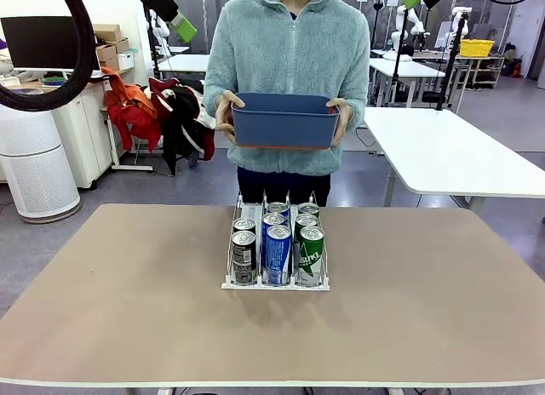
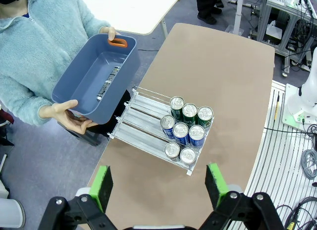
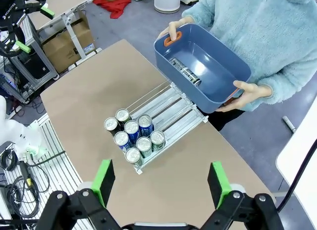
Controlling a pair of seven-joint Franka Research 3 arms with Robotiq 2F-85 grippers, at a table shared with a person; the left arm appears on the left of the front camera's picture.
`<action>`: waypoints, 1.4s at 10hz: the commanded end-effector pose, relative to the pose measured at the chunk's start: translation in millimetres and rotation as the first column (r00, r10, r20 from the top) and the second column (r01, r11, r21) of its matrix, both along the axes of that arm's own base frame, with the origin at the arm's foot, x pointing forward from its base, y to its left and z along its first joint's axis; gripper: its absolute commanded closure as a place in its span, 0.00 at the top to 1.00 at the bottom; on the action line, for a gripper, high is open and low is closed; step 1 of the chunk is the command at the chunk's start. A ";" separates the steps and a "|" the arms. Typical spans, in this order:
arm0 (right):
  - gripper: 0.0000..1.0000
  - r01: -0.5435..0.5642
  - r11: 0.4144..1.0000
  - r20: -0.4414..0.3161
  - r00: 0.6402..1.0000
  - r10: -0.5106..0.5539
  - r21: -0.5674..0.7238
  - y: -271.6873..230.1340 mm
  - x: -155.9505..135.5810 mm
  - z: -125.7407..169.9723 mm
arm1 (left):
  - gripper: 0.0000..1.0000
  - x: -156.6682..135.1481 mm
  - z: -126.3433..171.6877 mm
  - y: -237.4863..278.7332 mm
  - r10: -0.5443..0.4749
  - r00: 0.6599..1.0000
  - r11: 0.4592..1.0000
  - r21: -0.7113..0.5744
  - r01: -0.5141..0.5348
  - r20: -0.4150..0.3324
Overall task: Fill the beverage cans into the dispenser.
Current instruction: Pick up the Pepsi coke handed by the human.
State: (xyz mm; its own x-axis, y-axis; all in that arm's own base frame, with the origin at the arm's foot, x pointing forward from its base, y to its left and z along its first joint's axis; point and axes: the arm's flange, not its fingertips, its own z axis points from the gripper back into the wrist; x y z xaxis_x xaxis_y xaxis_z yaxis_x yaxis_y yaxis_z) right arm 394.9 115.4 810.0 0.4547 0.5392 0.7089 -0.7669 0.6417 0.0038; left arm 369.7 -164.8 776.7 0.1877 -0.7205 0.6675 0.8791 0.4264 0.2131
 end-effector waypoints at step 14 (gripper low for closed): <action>1.00 0.000 1.000 0.001 1.000 0.000 0.000 -0.3 -0.5 0.1 | 1.00 0.7 -2.1 1.5 -0.014 1.000 1.000 -0.020 0.014 0.004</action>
State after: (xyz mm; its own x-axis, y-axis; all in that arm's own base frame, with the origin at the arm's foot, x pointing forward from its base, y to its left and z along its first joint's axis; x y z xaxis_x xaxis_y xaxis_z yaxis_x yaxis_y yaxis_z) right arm 394.9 115.4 810.0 0.4547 0.5391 0.7089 -0.7669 0.6418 0.0038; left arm 369.7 -164.8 776.7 0.1877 -0.7205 0.6675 0.8791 0.4264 0.2131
